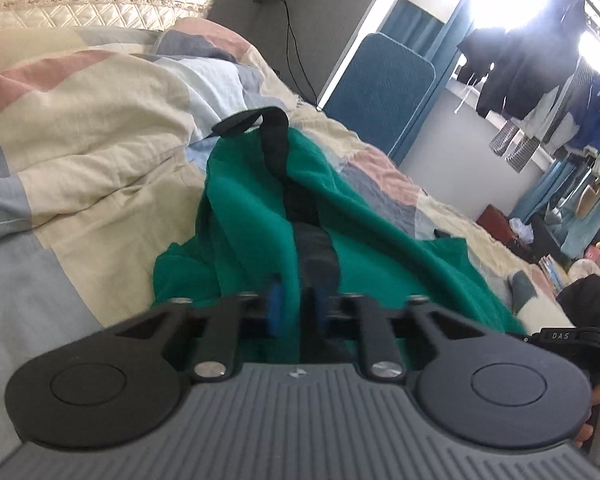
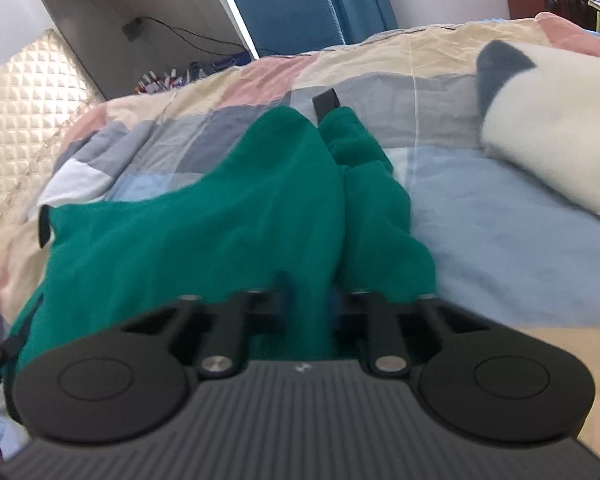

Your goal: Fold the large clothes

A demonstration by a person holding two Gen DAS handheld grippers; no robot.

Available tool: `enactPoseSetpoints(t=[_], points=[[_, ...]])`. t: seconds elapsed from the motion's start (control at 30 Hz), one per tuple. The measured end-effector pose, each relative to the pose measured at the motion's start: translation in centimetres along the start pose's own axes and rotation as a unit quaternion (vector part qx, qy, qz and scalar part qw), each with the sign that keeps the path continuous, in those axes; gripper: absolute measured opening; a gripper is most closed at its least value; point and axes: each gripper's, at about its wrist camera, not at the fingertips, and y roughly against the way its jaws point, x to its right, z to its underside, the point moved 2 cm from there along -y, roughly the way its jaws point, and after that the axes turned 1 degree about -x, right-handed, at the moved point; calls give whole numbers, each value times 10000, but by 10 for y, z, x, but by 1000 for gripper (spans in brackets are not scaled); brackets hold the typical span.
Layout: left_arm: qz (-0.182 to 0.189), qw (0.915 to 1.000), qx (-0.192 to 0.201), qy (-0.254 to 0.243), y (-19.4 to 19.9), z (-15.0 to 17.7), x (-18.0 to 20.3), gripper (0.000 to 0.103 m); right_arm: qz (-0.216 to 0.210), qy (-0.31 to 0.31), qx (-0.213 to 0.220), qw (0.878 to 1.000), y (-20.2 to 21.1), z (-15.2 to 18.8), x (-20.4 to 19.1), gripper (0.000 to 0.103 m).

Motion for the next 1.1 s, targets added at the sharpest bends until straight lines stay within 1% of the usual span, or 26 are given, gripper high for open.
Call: enactPoseSetpoints(t=[0.03, 0.1, 0.2, 0.3, 0.33, 0.4, 0.43, 0.5, 0.6, 0.67, 0.77, 0.87, 0.97, 1.03, 1.07, 1.1], points=[[1, 10000, 35, 25, 2, -2, -1, 8, -45, 9, 71, 10000, 3, -2, -2, 6], [93, 9996, 107, 242, 9, -6, -7, 7, -66, -9, 304, 9995, 14, -7, -4, 5], [215, 9985, 214, 445, 23, -17, -18, 6, -122, -260, 560, 9980, 36, -13, 2, 5], [351, 9962, 88, 793, 25, -21, -30, 6, 26, -282, 774, 9966, 51, -15, 11, 5], [328, 9961, 42, 820, 24, -20, -31, 6, 65, -281, 770, 9966, 51, -16, 14, 5], [155, 9978, -21, 649, 19, -16, -29, 6, 165, -278, 587, 9977, 42, -14, 20, 5], [54, 9984, -77, 560, 15, -14, -28, 6, 256, -259, 492, 9981, 35, -12, 21, 5], [-82, 9980, -245, 577, 4, -8, -31, 7, 373, -274, 276, 9985, 19, -7, 25, 5], [-190, 9980, -370, 469, -8, -2, -33, 7, 518, -130, 46, 9986, -1, 2, 23, 5], [-216, 9981, -388, 433, -11, 2, -33, 7, 583, -34, 24, 9983, -8, 6, 20, 5], [-221, 9983, -379, 373, -12, 3, -33, 7, 545, -121, 30, 9984, -8, 7, 23, 6], [-42, 9981, -333, 509, -6, 0, -37, 9, 426, -326, 54, 9985, -2, 7, 28, 8], [105, 9979, -241, 586, 10, -4, -34, 15, 326, -574, 159, 9977, 14, 7, 29, 9], [192, 9982, -137, 549, 24, -7, -27, 29, 256, -683, 237, 9971, 28, 6, 27, 9], [264, 9981, -87, 553, 32, -8, -24, 47, 188, -730, 298, 9967, 37, 6, 26, 9], [369, 9976, -15, 578, 40, -8, -19, 55, 126, -793, 354, 9961, 44, 7, 25, 9]])
